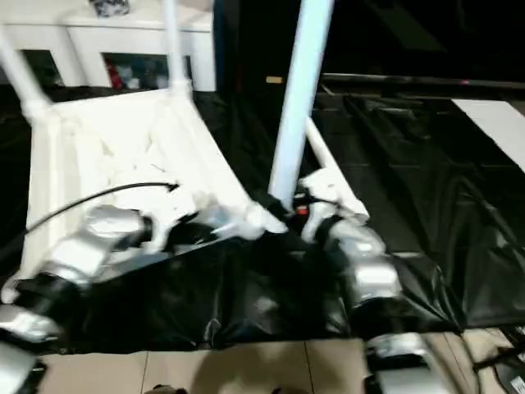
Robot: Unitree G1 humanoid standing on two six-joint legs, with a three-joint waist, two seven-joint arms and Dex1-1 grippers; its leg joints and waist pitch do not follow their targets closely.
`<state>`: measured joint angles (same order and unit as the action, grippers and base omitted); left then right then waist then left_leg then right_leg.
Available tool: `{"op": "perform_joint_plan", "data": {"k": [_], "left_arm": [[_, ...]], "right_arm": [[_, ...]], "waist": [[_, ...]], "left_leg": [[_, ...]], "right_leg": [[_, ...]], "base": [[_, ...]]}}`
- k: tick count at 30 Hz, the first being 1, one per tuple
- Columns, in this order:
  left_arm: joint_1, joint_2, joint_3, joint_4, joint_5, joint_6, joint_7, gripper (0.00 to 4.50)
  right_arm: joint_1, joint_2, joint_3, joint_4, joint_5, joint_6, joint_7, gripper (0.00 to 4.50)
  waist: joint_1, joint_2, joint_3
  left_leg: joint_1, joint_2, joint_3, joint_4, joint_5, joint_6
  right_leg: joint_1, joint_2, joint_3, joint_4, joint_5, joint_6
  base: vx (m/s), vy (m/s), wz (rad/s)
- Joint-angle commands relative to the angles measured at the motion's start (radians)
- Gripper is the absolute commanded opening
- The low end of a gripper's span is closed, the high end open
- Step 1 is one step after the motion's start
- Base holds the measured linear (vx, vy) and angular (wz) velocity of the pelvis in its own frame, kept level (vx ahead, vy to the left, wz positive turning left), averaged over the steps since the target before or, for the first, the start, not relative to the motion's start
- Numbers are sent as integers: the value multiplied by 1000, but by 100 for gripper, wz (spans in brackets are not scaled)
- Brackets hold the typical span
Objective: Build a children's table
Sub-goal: Insert table leg to table base
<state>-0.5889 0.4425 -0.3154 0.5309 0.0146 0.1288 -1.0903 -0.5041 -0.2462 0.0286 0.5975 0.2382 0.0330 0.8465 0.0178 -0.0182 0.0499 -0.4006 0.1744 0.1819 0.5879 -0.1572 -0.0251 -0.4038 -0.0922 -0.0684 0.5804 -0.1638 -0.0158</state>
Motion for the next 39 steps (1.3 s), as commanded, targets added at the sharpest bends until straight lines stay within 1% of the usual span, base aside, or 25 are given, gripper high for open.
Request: {"op": "perform_joint_plan", "data": {"k": [1, 2, 3, 5, 6, 8, 9, 11, 13, 14, 16, 17, 20, 21, 22, 24, 27, 28, 30, 31, 32, 33, 36, 38, 39], "left_arm": [[-20, -2, -23, -64, -15, -58, -58, 0], [-22, 1, -23, -58, -14, -62, -61, 0], [-25, 7, -26, -50, -13, -73, -71, 0], [-28, 14, -31, -44, -11, -83, -81, 0], [-28, 16, -31, -42, -11, -89, -87, 0], [-27, 17, -30, -43, -13, -95, -92, 0], [-24, 20, -33, -49, -10, -104, -100, 0], [-21, 24, -36, -54, -8, -104, -108, 0], [-16, 24, -27, -62, -5, -121, -99, 0], [-18, 23, -18, -66, -21, -106, -113, 28], [-18, 26, -10, -73, -38, -97, -134, 55], [-19, 36, 0, -83, -60, -91, -162, 58], [-26, 38, 59, -114, -144, -44, -192, 83], [-39, 30, 98, -126, -192, -1, -189, 96], [-49, 26, 115, -127, -208, 20, -182, 96], [-80, 11, 151, -111, -220, 33, -133, 99], [-166, -41, 206, -46, -202, 94, 34, 100], [-198, -64, 223, -23, -188, 116, 102, 100], [-262, -113, 247, -24, -179, 160, 203, 100], [-271, -120, 249, -31, -181, 170, 214, 100], [-288, -144, 247, -61, -187, 187, 230, 100], [-300, -168, 240, -102, -197, 215, 248, 100], [-320, -233, 218, -211, -229, 289, 275, 100], [-321, -243, 214, -227, -234, 299, 276, 100], [-327, -275, 201, -260, -241, 315, 289, 100]], "right_arm": [[22, -1, 65, 21, -26, 46, 68, 189], [22, -3, 71, 17, -24, 49, 82, 189], [18, 1, 71, 12, -15, 52, 89, 189], [8, 12, 60, 3, 7, 69, 88, 189], [-2, 24, 46, -14, 35, 92, 87, 189], [-6, 30, 39, -26, 49, 104, 87, 189], [-11, 42, 26, -56, 76, 129, 87, 189], [-13, 47, 20, -73, 90, 144, 89, 189], [-8, 42, 14, -129, 112, 171, 101, 189], [-4, 36, 11, -150, 120, 182, 108, 189], [2, 30, 8, -173, 129, 194, 116, 189], [11, 19, 4, -211, 146, 220, 130, 189], [36, -5, 2, -291, 175, 264, 152, 189], [46, -13, 3, -323, 186, 284, 161, 189], [49, -16, 4, -333, 187, 288, 162, 189], [54, -17, 5, -353, 190, 299, 161, 189], [46, -9, 7, -355, 175, 296, 143, 189], [44, -7, 10, -354, 168, 294, 134, 189], [26, 4, 17, -326, 134, 280, 96, 189], [23, 5, 20, -323, 129, 279, 90, 189], [14, 9, 23, -307, 111, 272, 69, 189], [11, 9, 29, -304, 100, 271, 52, 189], [3, 9, 37, -295, 79, 274, 9, 189], [2, 10, 38, -293, 77, 273, 6, 189], [-1, 9, 38, -285, 72, 268, 1, 189]], "waist": [[4, 4, -63], [7, 6, -64], [17, 5, -66], [19, 0, -67], [20, 0, -67], [22, 2, -67], [23, 1, -69], [23, 2, -66], [24, 0, -67], [25, -2, -65], [27, -2, -65], [30, -1, -64], [34, 0, -63], [37, -1, -64], [39, -2, -64], [42, -2, -64], [45, -3, -61], [47, -6, -60], [46, -8, -61], [46, -9, -62], [47, -15, -60], [47, -17, -62], [48, -18, -64], [49, -20, -66], [49, -20, -66]], "left_leg": [[42, 58, -17, -83, -377, -7], [41, 59, -16, -83, -362, -5], [41, 60, -12, -81, -324, 4], [38, 60, -8, -79, -297, 12], [38, 61, -7, -80, -290, 12], [38, 62, -6, -80, -276, 10], [38, 62, -6, -79, -270, 10], [38, 62, -5, -81, -272, 6], [37, 62, -5, -80, -280, 1], [37, 63, -5, -81, -289, -3], [38, 63, -5, -81, -293, -10], [41, 64, -5, -81, -300, -13], [41, 65, -4, -81, -298, -19], [41, 62, -1, -80, -288, -20], [41, 61, 0, -79, -286, -19], [43, 58, -1, -76, -312, -26], [49, 58, -1, -74, -347, -42], [48, 58, -3, -73, -353, -46], [40, 59, -8, -75, -335, -52], [40, 60, -8, -75, -327, -53], [37, 58, -8, -75, -316, -45], [36, 59, -7, -73, -301, -41], [33, 60, -4, -69, -249, -24], [30, 57, -2, -65, -218, -2], [29, 56, -2, -64, -211, 4]], "right_leg": [[28, -57, 44, -62, -258, -212], [29, -57, 45, -59, -244, -215], [30, -58, 46, -53, -200, -222], [33, -58, 47, -48, -178, -228], [34, -58, 47, -46, -182, -227], [34, -57, 46, -44, -176, -227], [36, -58, 46, -42, -170, -227], [35, -57, 45, -43, -177, -225], [35, -59, 46, -43, -197, -219], [34, -59, 46, -45, -217, -210], [32, -60, 48, -45, -232, -201], [30, -61, 49, -46, -236, -204], [29, -58, 49, -43, -223, -211], [30, -54, 47, -37, -192, -219], [30, -54, 47, -36, -190, -220], [28, -56, 47, -42, -231, -215], [21, -56, 47, -49, -293, -197], [23, -60, 47, -53, -315, -189], [28, -61, 45, -53, -330, -168], [29, -62, 45, -52, -325, -169], [30, -62, 45, -56, -325, -166], [31, -62, 45, -53, -311, -169], [36, -62, 46, -47, -245, -193], [38, -59, 45, -44, -206, -201], [39, -58, 45, -43, -197, -203]], "base": [[0, 0, 0], [0, 0, 0], [0, 0, 0], [0, 0, 0], [0, 0, 0], [0, 0, 0], [0, 0, 0], [0, 0, 0], [0, 0, 0], [0, 0, 0], [0, 0, 0], [0, 0, 0], [0, 0, 0], [0, 0, 0], [0, 0, 0], [0, 0, 0], [0, 0, 0], [0, 0, 0], [0, 0, 0], [0, 0, 0], [0, 0, 0], [0, 0, 0], [0, 0, 0], [0, 0, 0], [0, 0, 0]]}}
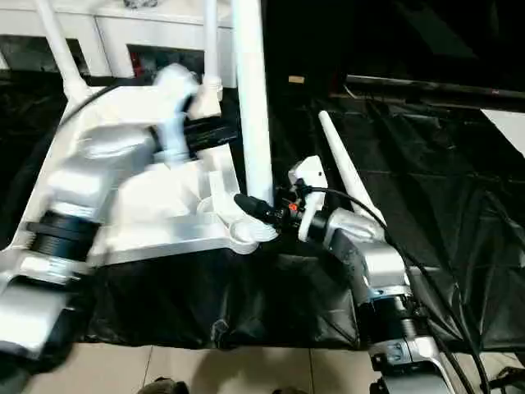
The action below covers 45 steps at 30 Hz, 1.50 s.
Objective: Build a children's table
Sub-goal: Insert table leg to table base
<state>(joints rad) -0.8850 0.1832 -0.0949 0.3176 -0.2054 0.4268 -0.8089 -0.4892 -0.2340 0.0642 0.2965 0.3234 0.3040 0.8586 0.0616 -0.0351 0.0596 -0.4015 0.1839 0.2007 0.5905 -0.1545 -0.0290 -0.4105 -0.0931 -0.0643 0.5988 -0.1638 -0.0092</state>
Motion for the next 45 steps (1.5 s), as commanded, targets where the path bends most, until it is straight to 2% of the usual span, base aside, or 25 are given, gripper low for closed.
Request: {"op": "perform_joint_plan", "data": {"k": [1, 3, 5, 6, 7, 8, 9, 13, 15, 17, 18, 22, 23, 25, 26, 27, 31, 37, 39, 40, 42, 44, 45], "left_arm": [[-34, -45, -36, -75, -23, 24, 21, 100], [-37, -74, -49, -96, -30, 38, 39, 100], [-35, -94, -56, -98, -34, 43, 51, 100], [-34, -93, -59, -90, -29, 40, 52, 100], [-33, -88, -58, -78, -17, 28, 57, 100], [-35, -80, -47, -58, -10, 19, 67, 100], [-31, -57, -22, -34, 7, 1, 85, 100], [-16, -25, -10, -33, 16, -18, 72, 100], [22, 26, -18, -40, 16, -48, -6, 127], [77, 91, -37, -48, 11, -78, -106, 134], [128, 141, -57, -57, 1, -90, -191, 137], [203, 212, -111, -49, 10, -118, -291, 171], [203, 212, -111, -49, 10, -118, -291, 178], [275, 269, -188, 12, 62, -181, -359, 179], [279, 273, -196, 25, 75, -192, -355, 179], [284, 277, -209, 81, 111, -220, -335, 179], [290, 287, -215, 133, 138, -251, -342, 179], [284, 296, -220, 182, 162, -290, -349, 179], [269, 300, -227, 222, 163, -319, -347, 151], [261, 300, -226, 240, 163, -328, -345, 144], [245, 293, -221, 280, 173, -355, -348, 144], [239, 291, -218, 292, 175, -359, -354, 111], [236, 296, -220, 300, 176, -353, -382, 111]], "right_arm": [[-17, -3, 4, 21, -18, -7, -16, 189], [-17, -2, 3, 26, -26, -11, -21, 189], [-17, 1, 3, 29, -32, -14, -25, 189], [-18, 2, 3, 29, -33, -14, -27, 189], [-18, 3, 2, 29, -34, -15, -29, 189], [-19, 3, 1, 30, -35, -17, -31, 189], [-20, 2, -3, 30, -34, -20, -38, 189], [-23, 1, -6, 32, -32, -21, -42, 189], [-25, 0, -11, 35, -30, -23, -48, 189], [-27, 3, -19, 39, -27, -25, -54, 189], [-26, 6, -23, 35, -21, -14, -56, 189], [-24, 16, -17, 33, -26, -11, -64, 189], [-24, 16, -17, 33, -26, -11, -64, 189], [-22, 29, -6, 31, -31, -2, -80, 189], [-22, 30, -5, 30, -31, 0, -82, 189], [-21, 33, -3, 27, -30, 9, -88, 189], [-18, 33, 0, 22, -25, 16, -84, 189], [-15, 33, 2, 19, -29, 15, -80, 189], [-15, 33, 4, 18, -29, 14, -81, 189], [-15, 32, 5, 18, -30, 13, -81, 189], [-15, 30, 8, 18, -32, 11, -82, 189], [-14, 29, 10, 18, -33, 9, -82, 189], [-12, 29, 11, 21, -34, 7, -81, 189]], "waist": [[5, -6, -77], [6, -6, -78], [6, -7, -78], [5, -3, -77], [4, -4, -77], [3, 2, -76], [1, -1, -76], [-1, 3, -76], [0, 3, -75], [-2, 3, -75], [-4, 7, -76], [-6, 14, -78], [0, 14, -76], [3, 15, -74], [-3, 14, -71], [-5, 15, -72], [-3, 15, -71], [-3, 14, -71], [-2, 13, -72], [-2, 16, -73], [-3, 15, -74], [-1, 15, -74], [0, 14, -75]], "left_leg": [[27, 47, -20, -65, -196, 17], [28, 47, -19, -61, -168, 34], [26, 44, -18, -59, -168, 46], [25, 44, -20, -61, -173, 48], [26, 44, -19, -60, -176, 47], [28, 44, -21, -61, -187, 42], [29, 44, -20, -61, -201, 36], [32, 46, -23, -66, -231, 15], [32, 46, -23, -67, -238, 8], [32, 46, -24, -70, -237, 3], [34, 46, -24, -70, -237, -2], [41, 48, -21, -72, -246, -21], [46, 50, -18, -73, -262, -25], [43, 49, -22, -77, -276, -32], [40, 48, -23, -82, -306, -43], [46, 47, -22, -80, -319, -53], [47, 50, -25, -82, -350, -71], [44, 49, -25, -82, -353, -69], [45, 48, -25, -81, -349, -66], [46, 49, -26, -81, -349, -68], [45, 50, -26, -81, -345, -69], [44, 48, -25, -80, -332, -65], [44, 49, -24, -80, -322, -63]], "right_leg": [[50, -58, 40, -59, -178, -210], [51, -56, 40, -56, -137, -224], [52, -55, 38, -57, -133, -226], [54, -54, 37, -59, -148, -222], [53, -53, 37, -61, -155, -219], [52, -53, 37, -62, -169, -216], [51, -51, 37, -65, -184, -211], [49, -50, 36, -67, -211, -198], [49, -51, 36, -66, -221, -196], [48, -51, 36, -66, -226, -190], [45, -50, 38, -63, -218, -192], [40, -45, 39, -55, -185, -200], [33, -47, 40, -57, -187, -206], [35, -50, 40, -61, -207, -198], [37, -47, 40, -61, -241, -182], [34, -49, 43, -62, -253, -173], [31, -55, 44, -68, -290, -166], [32, -56, 44, -68, -303, -165], [31, -55, 44, -68, -300, -164], [31, -56, 44, -66, -295, -165], [32, -55, 43, -64, -277, -172], [34, -56, 44, -62, -257, -180], [34, -56, 44, -60, -241, -185]], "base": [[0, 0, 0], [0, 0, 0], [0, 0, 0], [0, 0, 0], [0, 0, 0], [0, 0, 0], [0, 0, 0], [0, 0, 0], [0, 0, 0], [0, 0, 0], [0, 0, 0], [0, 0, 0], [0, 0, 0], [0, 0, 0], [0, 0, 0], [0, 0, 0], [0, 0, 0], [0, 0, 0], [0, 0, 0], [0, 0, 0], [0, 0, 0], [0, 0, 0], [0, 0, 0]]}}
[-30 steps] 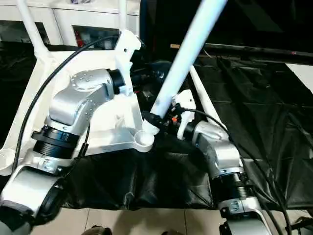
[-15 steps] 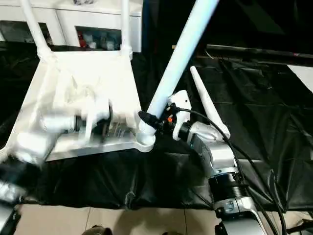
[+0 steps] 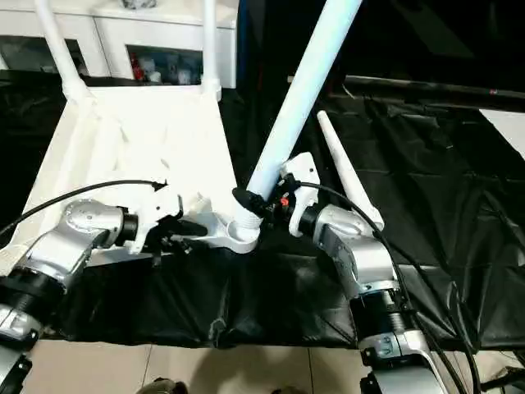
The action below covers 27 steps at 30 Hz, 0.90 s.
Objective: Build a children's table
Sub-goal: Insert table leg to table base
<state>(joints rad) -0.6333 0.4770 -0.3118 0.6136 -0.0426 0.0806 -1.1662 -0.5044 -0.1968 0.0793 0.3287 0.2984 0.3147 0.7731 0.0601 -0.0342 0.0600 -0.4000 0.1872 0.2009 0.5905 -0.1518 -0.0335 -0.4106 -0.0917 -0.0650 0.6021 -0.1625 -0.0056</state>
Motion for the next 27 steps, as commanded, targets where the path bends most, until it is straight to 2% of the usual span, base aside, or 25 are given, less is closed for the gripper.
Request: {"op": "perform_joint_plan", "data": {"k": [1, 2, 3, 5, 8, 10, 14, 22, 27], "left_arm": [[-16, 4, -3, 5, 13, -1, -30, 103], [-16, 4, -2, 6, 13, 2, -32, 101], [-17, 4, 0, 5, 11, 9, -35, 93], [-20, 5, 1, 14, 5, 9, -44, 62], [-18, 14, -10, 15, 9, 13, -60, 55], [-16, 20, -23, 24, 24, 4, -68, 33], [-20, 17, -21, 36, 31, -4, -63, 7], [-17, 6, -8, 26, 16, -27, -80, 2], [-9, 2, -12, 14, 21, -45, -88, 0]], "right_arm": [[4, -9, -4, -10, -10, -4, 5, 189], [5, -10, -3, -9, -11, -4, 6, 189], [5, -11, -3, -9, -11, -4, 7, 189], [5, -14, 1, -9, -13, 1, 11, 189], [4, -22, 21, -4, -24, 15, 23, 189], [-3, -28, 40, 14, -41, 16, 29, 189], [-10, -28, 48, 33, -48, 13, 29, 189], [-67, -1, 85, 166, -91, 2, 41, 189], [-89, 0, 107, 199, -99, 3, 60, 189]], "waist": [[1, 13, -75], [1, 14, -76], [1, 19, -76], [0, 16, -77], [1, 16, -77], [0, 16, -77], [0, 15, -74], [-3, 13, -71], [-2, 14, -73]], "left_leg": [[42, 46, -24, -79, -321, -57], [42, 46, -24, -79, -317, -56], [42, 46, -24, -79, -311, -56], [42, 46, -22, -78, -307, -53], [42, 45, -22, -77, -302, -50], [42, 46, -22, -78, -304, -51], [43, 46, -23, -78, -332, -56], [44, 46, -26, -78, -362, -65], [46, 47, -26, -79, -361, -66]], "right_leg": [[34, -58, 44, -63, -237, -192], [35, -58, 44, -62, -231, -195], [36, -57, 44, -59, -218, -200], [37, -57, 44, -59, -202, -207], [38, -56, 43, -57, -198, -210], [38, -56, 44, -57, -195, -213], [37, -59, 45, -63, -245, -206], [32, -61, 46, -67, -311, -197], [33, -58, 45, -64, -290, -197]], "base": [[0, 0, 0], [0, 0, 0], [0, 0, 0], [0, 0, 0], [0, 0, 0], [0, 0, 0], [0, 0, 0], [0, 0, 0], [0, 0, 0]]}}
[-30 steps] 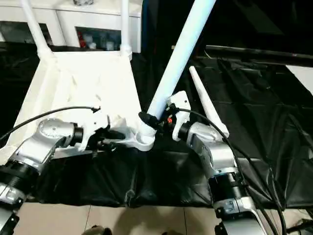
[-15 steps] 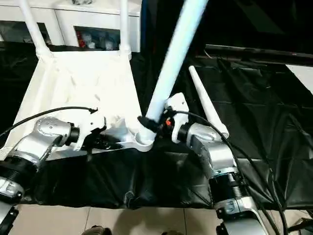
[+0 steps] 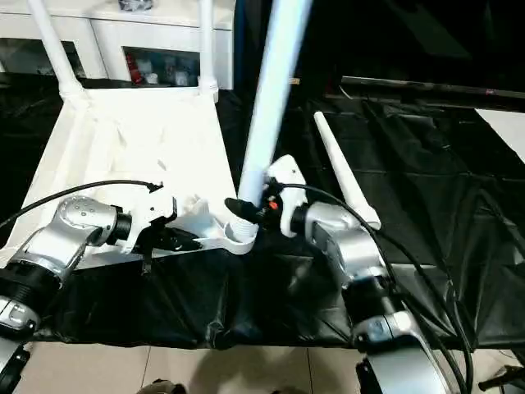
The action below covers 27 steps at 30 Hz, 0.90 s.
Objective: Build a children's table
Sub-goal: Insert table leg to table base
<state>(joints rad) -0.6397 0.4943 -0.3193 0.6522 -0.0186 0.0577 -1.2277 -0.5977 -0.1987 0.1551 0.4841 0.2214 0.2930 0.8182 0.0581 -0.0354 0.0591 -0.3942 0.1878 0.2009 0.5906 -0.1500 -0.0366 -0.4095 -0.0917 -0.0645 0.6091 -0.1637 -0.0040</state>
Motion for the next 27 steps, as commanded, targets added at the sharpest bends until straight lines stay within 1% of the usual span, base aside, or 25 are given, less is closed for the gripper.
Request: {"op": "perform_joint_plan", "data": {"k": [1, 3, 5, 7, 9, 10, 11, 13, 14, 18, 19, 20, 27], "left_arm": [[-1, -17, -5, -27, -4, -22, -27, 0], [1, -19, -4, -28, -4, -23, -25, 0], [0, -21, -2, -23, -2, -24, -18, 0], [-3, -23, 4, -15, -3, -28, -15, 0], [-5, -26, 11, -11, -12, -30, -18, 0], [-6, -27, 17, -9, -17, -29, -16, 0], [-6, -29, 20, -10, -20, -30, -14, 0], [-5, -31, 25, -10, -25, -33, -12, 0], [-1, -32, 27, -14, -30, -32, -17, 0], [10, -39, 41, -23, -47, -26, -21, 0], [12, -40, 44, -25, -51, -25, -22, 0], [15, -42, 48, -27, -53, -23, -20, 0], [46, -39, 66, -63, -84, -11, -43, 0]], "right_arm": [[0, 2, 34, 45, -21, 31, 22, 189], [-5, 2, 38, 47, -21, 37, 33, 189], [-6, -5, 49, 40, -25, 47, 51, 189], [-4, -13, 57, 31, -28, 56, 78, 189], [-2, -19, 59, 23, -26, 60, 92, 189], [0, -21, 60, 19, -25, 62, 95, 189], [1, -23, 60, 16, -23, 63, 97, 189], [2, -24, 61, 17, -21, 62, 98, 189], [2, -25, 62, 19, -22, 62, 100, 189], [2, -27, 63, 21, -26, 63, 107, 189], [2, -27, 63, 21, -27, 64, 109, 189], [3, -29, 64, 21, -28, 64, 111, 189], [-5, -35, 56, 56, -38, 48, 106, 189]], "waist": [[-1, 12, -72], [0, 13, -72], [0, 12, -73], [2, 13, -72], [3, 13, -72], [2, 13, -72], [2, 14, -72], [3, 12, -72], [3, 14, -72], [2, 13, -72], [1, 13, -72], [1, 10, -72], [1, 12, -71]], "left_leg": [[40, 47, -26, -79, -362, -62], [39, 46, -25, -78, -359, -59], [40, 46, -24, -77, -354, -56], [41, 47, -24, -78, -359, -56], [40, 48, -25, -78, -360, -57], [39, 48, -25, -79, -361, -57], [41, 47, -25, -78, -364, -59], [40, 46, -25, -78, -368, -60], [39, 47, -26, -78, -366, -61], [40, 47, -26, -78, -369, -62], [40, 47, -26, -78, -369, -61], [39, 47, -26, -78, -368, -60], [39, 48, -26, -78, -372, -59]], "right_leg": [[32, -57, 45, -70, -285, -200], [33, -58, 45, -69, -278, -204], [33, -58, 45, -69, -275, -206], [32, -57, 46, -70, -279, -205], [33, -57, 45, -69, -276, -204], [33, -57, 45, -69, -277, -203], [32, -58, 45, -70, -282, -203], [32, -59, 46, -71, -293, -201], [33, -60, 46, -71, -297, -199], [32, -58, 45, -71, -295, -201], [32, -58, 45, -72, -293, -202], [32, -58, 45, -72, -293, -202], [31, -59, 45, -72, -308, -200]], "base": [[0, 0, 0], [0, 0, 0], [0, 0, 0], [0, 0, 0], [0, 0, 0], [0, 0, 0], [0, 0, 0], [0, 0, 0], [0, 0, 0], [0, 0, 0], [0, 0, 0], [0, 0, 0], [0, 0, 0]]}}
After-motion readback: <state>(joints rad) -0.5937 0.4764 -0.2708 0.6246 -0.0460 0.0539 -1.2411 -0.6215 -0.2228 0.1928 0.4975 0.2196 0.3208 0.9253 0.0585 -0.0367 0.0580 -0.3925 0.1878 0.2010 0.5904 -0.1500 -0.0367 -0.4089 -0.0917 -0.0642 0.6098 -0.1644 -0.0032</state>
